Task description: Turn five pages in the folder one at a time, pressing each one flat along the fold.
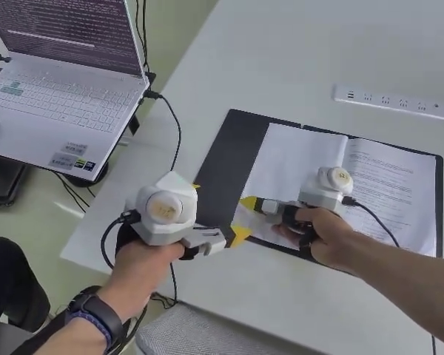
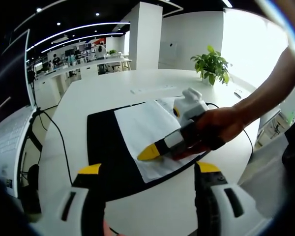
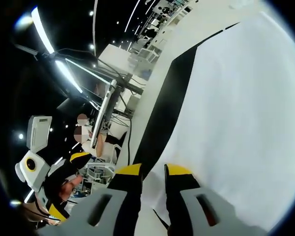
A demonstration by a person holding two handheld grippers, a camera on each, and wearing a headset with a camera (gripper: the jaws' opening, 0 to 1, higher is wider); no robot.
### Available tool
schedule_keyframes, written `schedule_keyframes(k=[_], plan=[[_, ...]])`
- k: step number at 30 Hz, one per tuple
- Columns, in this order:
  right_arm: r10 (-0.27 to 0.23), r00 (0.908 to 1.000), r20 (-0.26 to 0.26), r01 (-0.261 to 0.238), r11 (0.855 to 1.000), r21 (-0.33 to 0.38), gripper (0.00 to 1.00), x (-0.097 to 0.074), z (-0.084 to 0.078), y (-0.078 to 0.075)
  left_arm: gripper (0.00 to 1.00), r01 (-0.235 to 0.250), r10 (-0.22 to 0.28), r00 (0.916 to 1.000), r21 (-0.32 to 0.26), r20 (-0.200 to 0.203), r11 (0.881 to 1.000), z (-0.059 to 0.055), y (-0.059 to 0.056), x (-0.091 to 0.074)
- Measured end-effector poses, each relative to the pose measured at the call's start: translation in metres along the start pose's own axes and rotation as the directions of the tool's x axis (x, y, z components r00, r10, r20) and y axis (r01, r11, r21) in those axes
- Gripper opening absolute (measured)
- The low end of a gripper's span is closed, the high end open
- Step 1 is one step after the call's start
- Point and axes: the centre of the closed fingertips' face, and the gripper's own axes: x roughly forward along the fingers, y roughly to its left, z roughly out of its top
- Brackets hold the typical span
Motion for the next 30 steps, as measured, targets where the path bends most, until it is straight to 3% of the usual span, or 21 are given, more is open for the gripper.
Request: schedule_keyframes(k=[6, 13, 19, 30], plan=[[0.021, 0.9998, -0.003, -0.021, 1.0, -0.007, 0.26, -0.001, 0.0, 0.007, 0.74, 0.011, -0.011, 0.9999, -0.002, 0.0, 1.0, 0.001, -0.002, 0.004], [0.02, 0.9998, -0.009, -0.02, 1.0, -0.024, 0.28, 0.0, 0.001, 0.002, 0.68, 0.011, -0.011, 0.9999, -0.005, 0.014, 1.0, 0.006, 0.0, 0.011], [0.026, 0.9997, 0.0, -0.026, 0.999, -0.034, 0.35, -0.007, 0.005, 0.006, 0.64, 0.03, -0.03, 0.9996, 0.006, 0.002, 1.0, 0.005, -0.003, 0.017], [0.046, 0.9914, 0.122, -0.035, 0.995, -0.095, 0.38, -0.047, 0.046, 0.013, 0.49, 0.06, -0.06, 0.998, 0.016, -0.02, 0.998, -0.003, -0.009, 0.047]])
